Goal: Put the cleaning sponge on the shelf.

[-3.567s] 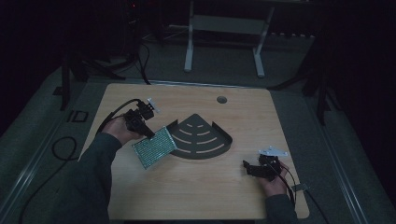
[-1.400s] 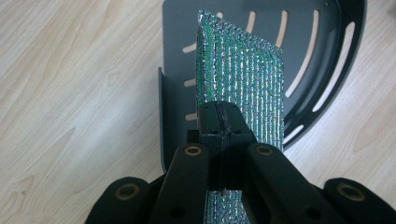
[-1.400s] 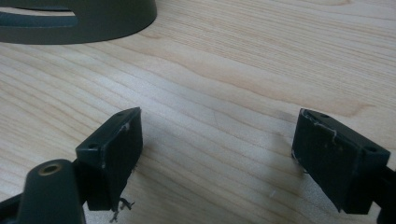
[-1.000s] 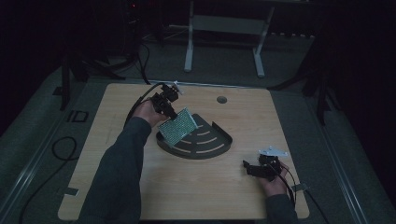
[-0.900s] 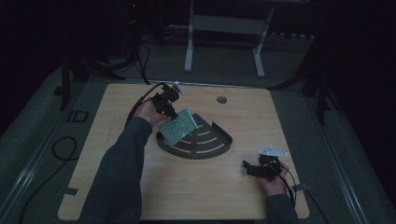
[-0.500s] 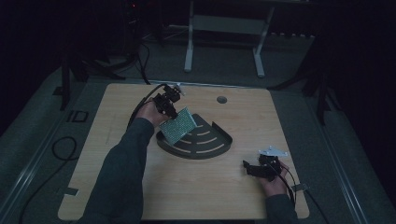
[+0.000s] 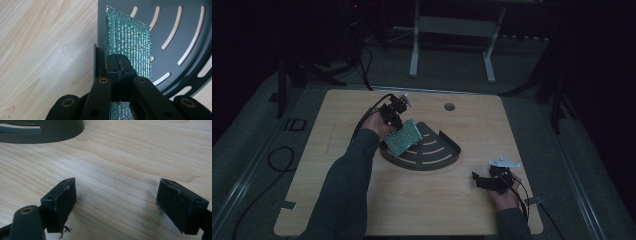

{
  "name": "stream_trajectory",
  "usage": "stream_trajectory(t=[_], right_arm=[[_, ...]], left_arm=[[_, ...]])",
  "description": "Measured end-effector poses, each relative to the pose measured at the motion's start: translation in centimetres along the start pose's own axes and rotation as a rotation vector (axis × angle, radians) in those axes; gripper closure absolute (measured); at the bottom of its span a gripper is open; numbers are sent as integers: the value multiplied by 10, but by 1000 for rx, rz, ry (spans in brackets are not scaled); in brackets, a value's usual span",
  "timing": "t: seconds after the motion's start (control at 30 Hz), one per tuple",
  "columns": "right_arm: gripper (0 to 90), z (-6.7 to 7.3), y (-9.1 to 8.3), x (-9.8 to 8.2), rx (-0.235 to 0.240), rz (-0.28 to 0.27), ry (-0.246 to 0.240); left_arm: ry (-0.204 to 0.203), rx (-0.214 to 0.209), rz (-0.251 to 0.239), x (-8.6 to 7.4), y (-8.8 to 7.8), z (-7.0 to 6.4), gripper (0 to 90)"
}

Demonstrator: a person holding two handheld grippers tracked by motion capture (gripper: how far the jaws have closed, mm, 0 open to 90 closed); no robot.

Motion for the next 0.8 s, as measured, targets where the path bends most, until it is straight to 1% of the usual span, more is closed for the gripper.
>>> stream_trajectory(t=[0.2, 0.3, 0.43, 0.67, 0.8], right_arm=[[158, 0, 0, 0, 0, 0, 0], [158, 0, 0, 0, 0, 0, 0], [158, 0, 0, 0, 0, 0, 0], [158, 0, 0, 0, 0, 0, 0], [158, 0, 0, 0, 0, 0, 0]], left_arm=[[-1, -6, 16, 0, 8, -2, 897], [7, -5, 23, 0, 11, -3, 897], [7, -10, 31, -1, 13, -4, 897], [19, 0, 51, -5, 17, -4, 896], [7, -4, 59, -7, 20, -3, 895]])
Point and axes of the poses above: each handheld gripper's, and its own axes: y roughly forward along the jaws, x roughly out of its top, z roughly to its left, the point moved 3 cm from there along y, roughly forward along the jaws, and after that the axes turned 14 degrees about x, right-handed, at the moved point
